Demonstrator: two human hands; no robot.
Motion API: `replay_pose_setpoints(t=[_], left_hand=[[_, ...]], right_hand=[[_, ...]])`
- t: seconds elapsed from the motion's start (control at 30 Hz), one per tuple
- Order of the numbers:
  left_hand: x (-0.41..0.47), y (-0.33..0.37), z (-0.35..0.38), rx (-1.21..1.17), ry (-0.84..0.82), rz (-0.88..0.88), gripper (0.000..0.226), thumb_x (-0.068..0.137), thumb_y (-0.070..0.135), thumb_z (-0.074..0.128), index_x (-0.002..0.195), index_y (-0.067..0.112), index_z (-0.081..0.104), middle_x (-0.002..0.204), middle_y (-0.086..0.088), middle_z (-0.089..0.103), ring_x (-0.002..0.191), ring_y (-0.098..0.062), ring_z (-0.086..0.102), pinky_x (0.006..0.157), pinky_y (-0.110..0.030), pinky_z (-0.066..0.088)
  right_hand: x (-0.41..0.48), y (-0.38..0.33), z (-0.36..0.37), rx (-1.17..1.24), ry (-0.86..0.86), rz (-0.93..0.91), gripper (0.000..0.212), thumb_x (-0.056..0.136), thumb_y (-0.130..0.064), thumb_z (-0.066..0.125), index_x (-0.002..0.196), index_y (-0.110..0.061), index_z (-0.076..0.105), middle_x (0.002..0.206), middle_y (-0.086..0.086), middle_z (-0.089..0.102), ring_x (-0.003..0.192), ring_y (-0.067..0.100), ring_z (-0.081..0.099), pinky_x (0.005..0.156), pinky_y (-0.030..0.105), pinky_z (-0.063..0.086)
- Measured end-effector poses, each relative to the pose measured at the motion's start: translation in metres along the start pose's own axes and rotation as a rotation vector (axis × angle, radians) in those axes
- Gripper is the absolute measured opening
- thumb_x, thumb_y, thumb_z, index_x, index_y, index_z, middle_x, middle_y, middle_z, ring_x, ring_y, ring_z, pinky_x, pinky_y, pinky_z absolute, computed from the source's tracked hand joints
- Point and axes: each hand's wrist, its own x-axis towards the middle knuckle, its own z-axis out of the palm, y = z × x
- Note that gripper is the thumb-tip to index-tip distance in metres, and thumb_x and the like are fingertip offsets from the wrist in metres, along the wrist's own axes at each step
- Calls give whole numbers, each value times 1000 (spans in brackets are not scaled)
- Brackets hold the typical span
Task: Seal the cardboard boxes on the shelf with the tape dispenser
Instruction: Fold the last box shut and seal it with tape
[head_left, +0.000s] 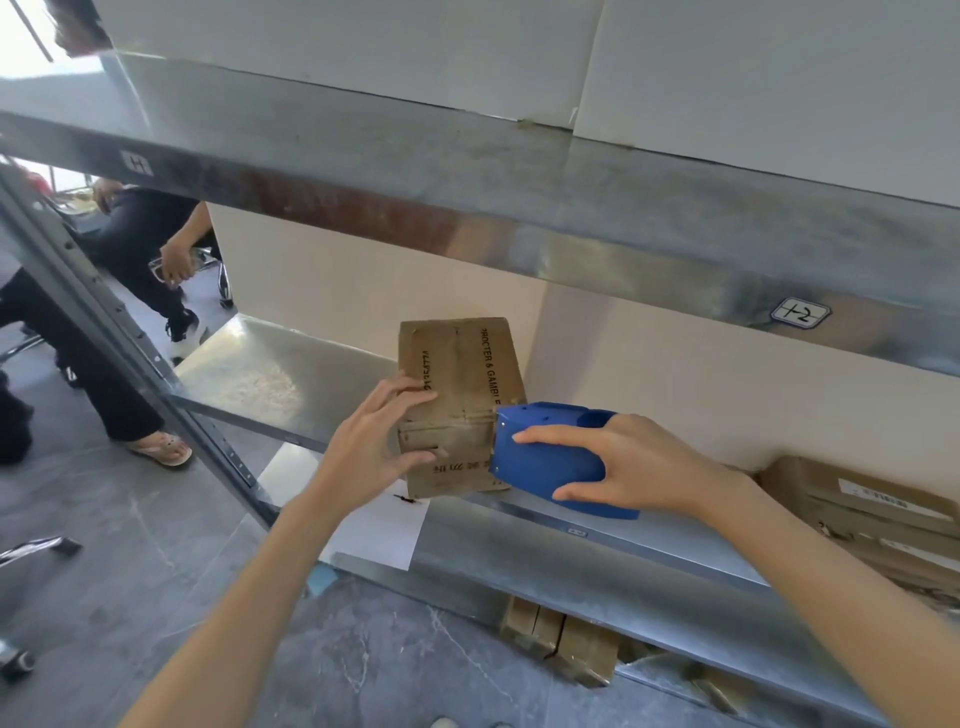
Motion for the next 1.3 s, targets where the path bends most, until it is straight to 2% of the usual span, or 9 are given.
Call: replay_pose_setpoints(t=[0.1,0.47,0.6,0.67,0.73,0.87,1.07,1.2,1.3], left_hand=[[-3,-2,7,-62,65,7,65,74,28,85,133,24,59,148,13,46,146,-8,32,110,-44,44],[-3,-10,10,-76,71,20,62,75,28,82,133,20,61,147,7,50,147,-11,31,114,-51,39],[-2,-10,11,-70,62,11,61,75,24,84,132,19,61,148,5,50,148,-12,31,111,-53,42],[-2,-10,11,-76,54,9,61,76,24,84,132,20,61,148,5,49,148,-12,30,108,-53,45],[-2,-8,12,-87,45,1,61,76,24,83,132,20,61,148,6,49,148,-11,29,104,-52,49],[-2,-6,10,-86,47,-15,60,77,24,83,133,21,60,148,8,48,148,-9,28,102,-51,50],[-2,-5,11,-99,49,-16,60,77,24,82,133,21,60,148,9,48,149,-8,27,102,-52,50],[-1,-7,13,-105,48,-17,60,77,21,83,132,21,61,148,8,48,149,-9,26,101,-53,51],[-2,-6,13,-117,48,-21,60,76,19,84,132,20,62,148,7,49,149,-9,26,101,-53,51]], right_hand=[[6,2,3,62,-19,-5,55,95,-47,57,139,-62,28,63,-19,52,58,4,40,60,15,29],[-8,36,-4,2,-50,24,53,96,-53,51,136,-70,21,56,-6,38,54,7,36,57,16,28],[-32,62,-19,30,-53,110,53,94,-53,54,126,-78,19,57,-5,49,64,-1,49,55,19,32],[-37,65,-21,70,-84,143,51,95,-52,54,128,-76,23,64,-22,54,66,-5,49,54,19,30],[-32,64,-15,55,-77,164,51,95,-53,53,131,-74,23,60,-13,52,59,3,48,56,19,30],[-16,61,-4,-6,-49,200,52,97,-54,47,138,-68,17,80,-10,57,68,2,44,64,24,38],[0,39,10,-180,26,201,56,99,-52,43,146,-58,14,63,-6,42,57,9,42,49,24,28],[15,18,34,-273,80,222,61,87,-40,72,143,-39,46,47,-6,26,38,15,26,37,23,11],[29,20,48,-239,130,287,62,96,-38,62,151,-36,33,61,4,55,46,20,45,38,27,26]])
